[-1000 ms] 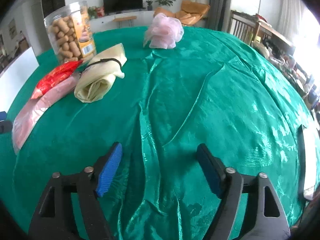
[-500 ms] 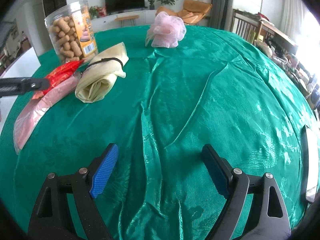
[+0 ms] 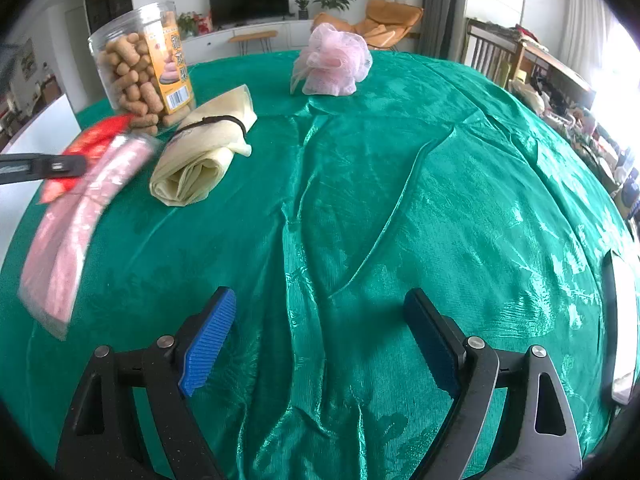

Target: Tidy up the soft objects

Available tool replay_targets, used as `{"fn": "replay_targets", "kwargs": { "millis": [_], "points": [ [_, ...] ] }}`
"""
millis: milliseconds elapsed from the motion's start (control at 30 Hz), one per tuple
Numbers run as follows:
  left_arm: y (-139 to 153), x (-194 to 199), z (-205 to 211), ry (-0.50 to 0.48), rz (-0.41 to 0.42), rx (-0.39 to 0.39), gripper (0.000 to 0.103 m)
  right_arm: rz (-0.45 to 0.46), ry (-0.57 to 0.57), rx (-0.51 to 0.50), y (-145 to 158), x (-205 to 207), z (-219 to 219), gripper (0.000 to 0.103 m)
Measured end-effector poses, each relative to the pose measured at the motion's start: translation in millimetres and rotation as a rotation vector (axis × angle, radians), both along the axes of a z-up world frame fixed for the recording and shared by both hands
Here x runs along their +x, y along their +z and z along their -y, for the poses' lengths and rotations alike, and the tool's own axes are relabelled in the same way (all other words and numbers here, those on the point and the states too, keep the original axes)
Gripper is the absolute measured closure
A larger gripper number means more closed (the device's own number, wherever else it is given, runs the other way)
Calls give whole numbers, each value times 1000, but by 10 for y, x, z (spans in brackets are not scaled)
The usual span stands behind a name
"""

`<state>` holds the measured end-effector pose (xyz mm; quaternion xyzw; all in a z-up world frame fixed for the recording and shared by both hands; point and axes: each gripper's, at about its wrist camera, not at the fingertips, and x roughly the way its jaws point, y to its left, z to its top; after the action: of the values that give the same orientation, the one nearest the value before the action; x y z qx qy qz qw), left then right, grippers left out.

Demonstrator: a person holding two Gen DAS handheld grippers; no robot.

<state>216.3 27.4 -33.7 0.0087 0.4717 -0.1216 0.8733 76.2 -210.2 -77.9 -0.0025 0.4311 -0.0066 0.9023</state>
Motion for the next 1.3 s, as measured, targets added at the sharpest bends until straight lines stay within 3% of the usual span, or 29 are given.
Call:
{"fn": "replay_targets", "kwargs": {
  "millis": [133,267,433,633,767,833,933,1100,1300],
  "points": [
    [111,-178,-351,58,6,-42,84,0,0,0,-1,-1,-1,15],
    [-13,-320,-576,75,-29,-96,84,0,0,0,-1,0,-1,15],
    [-169,-427,-446,40,-51,-160,84,0,0,0,-1,2,0,15],
    [-119,-624,120,-107,-31,-175,84,0,0,0,-1,0,0,15],
    [-20,-599,53,-53,-11,-237,84,0,0,0,-1,0,1,15],
    [-13,-579,-42,-34,-7,-225,84,0,0,0,-1,4,1,15],
    [-104,-541,-169,-15,-47,-249,84,0,-1,-1,-3,6,1,15],
    [-282,-525,-299,7,-114,-355,80,0,-1,0,-2,3,2,15],
    [-234,-565,-235,-2,-81,-301,80,0,-1,0,-2,3,1,15]
  ]
}}
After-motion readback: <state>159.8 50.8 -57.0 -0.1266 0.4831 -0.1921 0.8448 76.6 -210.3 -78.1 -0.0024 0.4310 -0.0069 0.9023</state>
